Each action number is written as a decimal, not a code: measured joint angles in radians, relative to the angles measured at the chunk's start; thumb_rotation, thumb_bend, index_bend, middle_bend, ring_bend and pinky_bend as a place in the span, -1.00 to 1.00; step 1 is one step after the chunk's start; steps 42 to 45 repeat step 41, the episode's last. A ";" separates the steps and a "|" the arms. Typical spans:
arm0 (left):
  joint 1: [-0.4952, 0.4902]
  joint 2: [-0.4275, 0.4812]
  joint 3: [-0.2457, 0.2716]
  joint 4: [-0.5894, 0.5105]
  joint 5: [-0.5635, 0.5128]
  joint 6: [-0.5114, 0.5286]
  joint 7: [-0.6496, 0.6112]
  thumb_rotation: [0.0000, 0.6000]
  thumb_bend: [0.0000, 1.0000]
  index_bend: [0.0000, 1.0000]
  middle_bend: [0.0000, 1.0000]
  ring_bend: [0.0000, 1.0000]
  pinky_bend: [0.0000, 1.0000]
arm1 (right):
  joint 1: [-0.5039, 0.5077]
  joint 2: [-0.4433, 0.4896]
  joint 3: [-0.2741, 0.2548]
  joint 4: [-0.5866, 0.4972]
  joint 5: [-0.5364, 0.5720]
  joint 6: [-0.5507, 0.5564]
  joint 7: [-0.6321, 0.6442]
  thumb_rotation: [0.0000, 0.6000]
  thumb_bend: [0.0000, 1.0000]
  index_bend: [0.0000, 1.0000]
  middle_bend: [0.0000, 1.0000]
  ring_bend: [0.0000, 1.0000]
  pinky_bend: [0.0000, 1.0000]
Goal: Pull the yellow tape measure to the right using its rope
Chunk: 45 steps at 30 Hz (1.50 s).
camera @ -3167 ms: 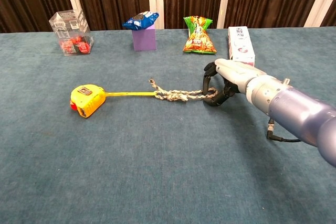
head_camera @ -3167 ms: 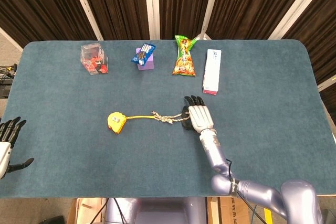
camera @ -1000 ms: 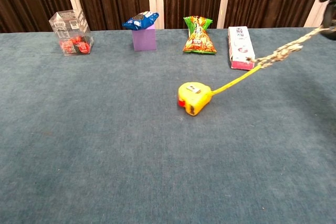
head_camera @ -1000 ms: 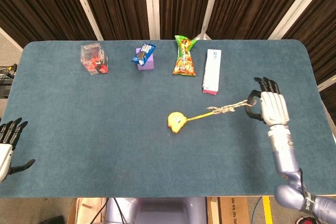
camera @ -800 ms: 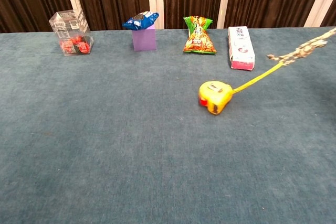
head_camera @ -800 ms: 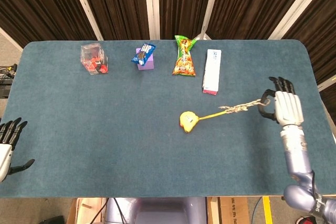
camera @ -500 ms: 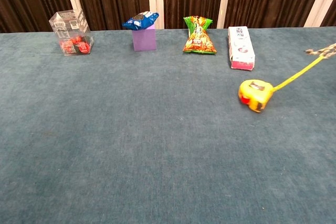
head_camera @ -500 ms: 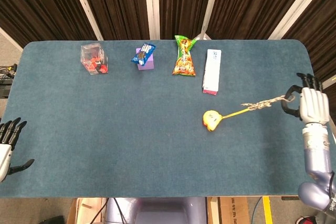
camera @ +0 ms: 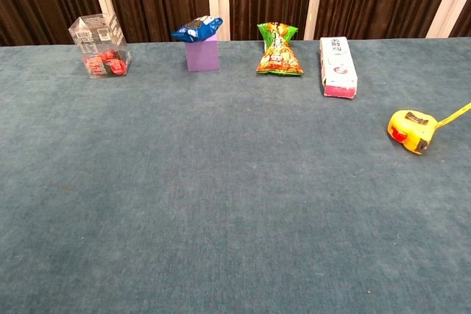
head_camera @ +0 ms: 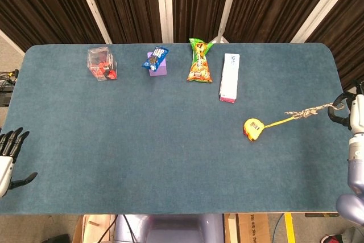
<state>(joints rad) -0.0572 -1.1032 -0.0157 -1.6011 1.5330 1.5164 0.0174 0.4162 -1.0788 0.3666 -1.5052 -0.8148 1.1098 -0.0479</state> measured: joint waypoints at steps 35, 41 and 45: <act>0.008 0.001 0.003 0.005 0.018 0.020 0.003 1.00 -1.00 -1.00 -1.00 -1.00 -1.00 | -0.321 0.037 -0.352 -0.175 -0.732 0.391 0.123 1.00 -0.29 -1.00 -1.00 -1.00 -1.00; 0.008 0.002 0.005 0.008 0.022 0.020 -0.003 1.00 -1.00 -1.00 -1.00 -1.00 -1.00 | -0.361 0.020 -0.383 -0.122 -0.801 0.450 0.113 1.00 -0.30 -1.00 -1.00 -1.00 -1.00; 0.008 0.002 0.005 0.008 0.022 0.020 -0.003 1.00 -1.00 -1.00 -1.00 -1.00 -1.00 | -0.361 0.020 -0.383 -0.122 -0.801 0.450 0.113 1.00 -0.30 -1.00 -1.00 -1.00 -1.00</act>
